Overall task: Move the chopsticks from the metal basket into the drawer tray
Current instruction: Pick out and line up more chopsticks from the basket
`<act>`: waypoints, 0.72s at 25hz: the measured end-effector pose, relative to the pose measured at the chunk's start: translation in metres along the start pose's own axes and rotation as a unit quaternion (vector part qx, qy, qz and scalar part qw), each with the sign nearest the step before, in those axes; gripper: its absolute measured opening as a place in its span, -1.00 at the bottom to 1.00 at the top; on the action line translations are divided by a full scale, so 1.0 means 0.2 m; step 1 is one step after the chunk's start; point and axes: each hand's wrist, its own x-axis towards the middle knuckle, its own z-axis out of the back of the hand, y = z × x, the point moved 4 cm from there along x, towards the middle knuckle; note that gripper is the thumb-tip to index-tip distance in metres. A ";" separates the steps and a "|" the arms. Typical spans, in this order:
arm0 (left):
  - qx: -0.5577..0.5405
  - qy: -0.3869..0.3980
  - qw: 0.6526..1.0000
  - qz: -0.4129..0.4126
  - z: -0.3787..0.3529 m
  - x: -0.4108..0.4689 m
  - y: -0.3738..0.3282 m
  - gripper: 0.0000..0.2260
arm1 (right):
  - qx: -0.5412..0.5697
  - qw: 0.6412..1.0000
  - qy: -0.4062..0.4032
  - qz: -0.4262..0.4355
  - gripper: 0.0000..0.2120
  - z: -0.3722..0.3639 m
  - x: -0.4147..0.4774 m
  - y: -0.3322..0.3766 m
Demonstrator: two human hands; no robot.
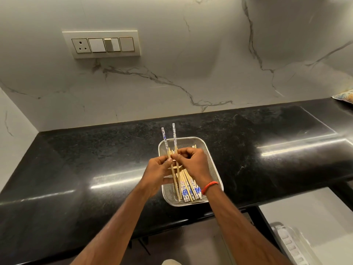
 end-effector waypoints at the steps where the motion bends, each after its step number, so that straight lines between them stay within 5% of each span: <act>1: -0.008 0.009 1.000 0.008 -0.01 0.00 0.01 -0.79 | -0.014 1.000 -0.008 -0.010 -0.85 -0.02 0.00 0.00; 8: -0.045 0.023 0.998 0.032 0.00 0.03 0.07 -0.82 | 0.062 0.991 0.001 -0.116 -0.65 -0.03 0.02 -0.17; 11: -0.053 0.014 0.998 0.040 0.01 0.03 0.09 -0.84 | -0.124 0.984 0.019 -0.129 -0.69 0.00 0.02 -0.29; 14: -0.054 0.014 0.997 0.045 0.03 0.03 0.09 -0.82 | -0.340 0.934 0.076 -0.083 -0.72 -0.02 0.01 -0.38; 18: -0.061 0.027 0.996 0.056 0.05 0.02 0.09 -0.79 | -0.343 0.934 0.045 -0.088 -0.64 -0.01 0.04 -0.39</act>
